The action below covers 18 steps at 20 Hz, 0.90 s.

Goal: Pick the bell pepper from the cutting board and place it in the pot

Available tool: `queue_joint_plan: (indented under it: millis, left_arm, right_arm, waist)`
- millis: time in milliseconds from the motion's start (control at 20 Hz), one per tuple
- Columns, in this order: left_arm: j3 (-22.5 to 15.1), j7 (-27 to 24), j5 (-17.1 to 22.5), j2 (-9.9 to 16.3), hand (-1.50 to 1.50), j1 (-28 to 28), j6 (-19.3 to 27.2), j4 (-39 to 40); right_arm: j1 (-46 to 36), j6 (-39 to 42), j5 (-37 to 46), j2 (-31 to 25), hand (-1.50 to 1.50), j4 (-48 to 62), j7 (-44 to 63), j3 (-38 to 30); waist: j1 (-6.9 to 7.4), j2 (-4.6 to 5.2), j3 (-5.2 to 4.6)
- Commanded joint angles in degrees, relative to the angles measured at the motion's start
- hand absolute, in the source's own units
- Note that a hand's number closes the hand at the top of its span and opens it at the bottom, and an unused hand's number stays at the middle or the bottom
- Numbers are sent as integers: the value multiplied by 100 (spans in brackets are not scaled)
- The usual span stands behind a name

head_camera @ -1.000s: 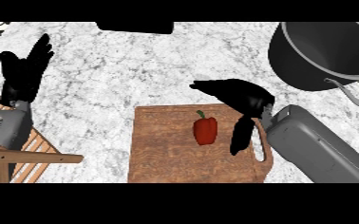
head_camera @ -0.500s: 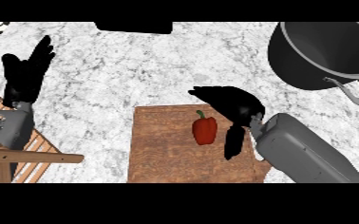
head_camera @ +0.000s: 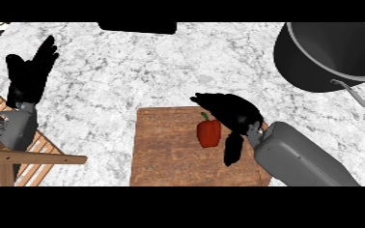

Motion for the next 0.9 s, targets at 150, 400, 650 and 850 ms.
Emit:
queue_joint_plan:
  millis: [150, 400, 650, 850]
  left_arm:
    - [58, 40, 581, -959, 0, -35, 240, -601]
    - [37, -42, 665, -937, 0, -35, 142, -441]
    - [6, -142, 728, -858, 0, -45, 146, -439]
    - [-13, -79, 745, -757, 0, -108, 161, -434]
  right_arm:
    - [114, -66, 204, 84, -150, 257, 19, 114]
    - [-173, 58, 423, 70, 150, 176, -525, 311]
    - [56, -303, 674, 196, 150, 535, -851, 448]
    - [30, -294, 769, 206, 150, 480, -930, 501]
  waist:
    - [59, -178, 370]
    - [133, -178, 367]
    - [184, -156, 374]
    - [147, -182, 374]
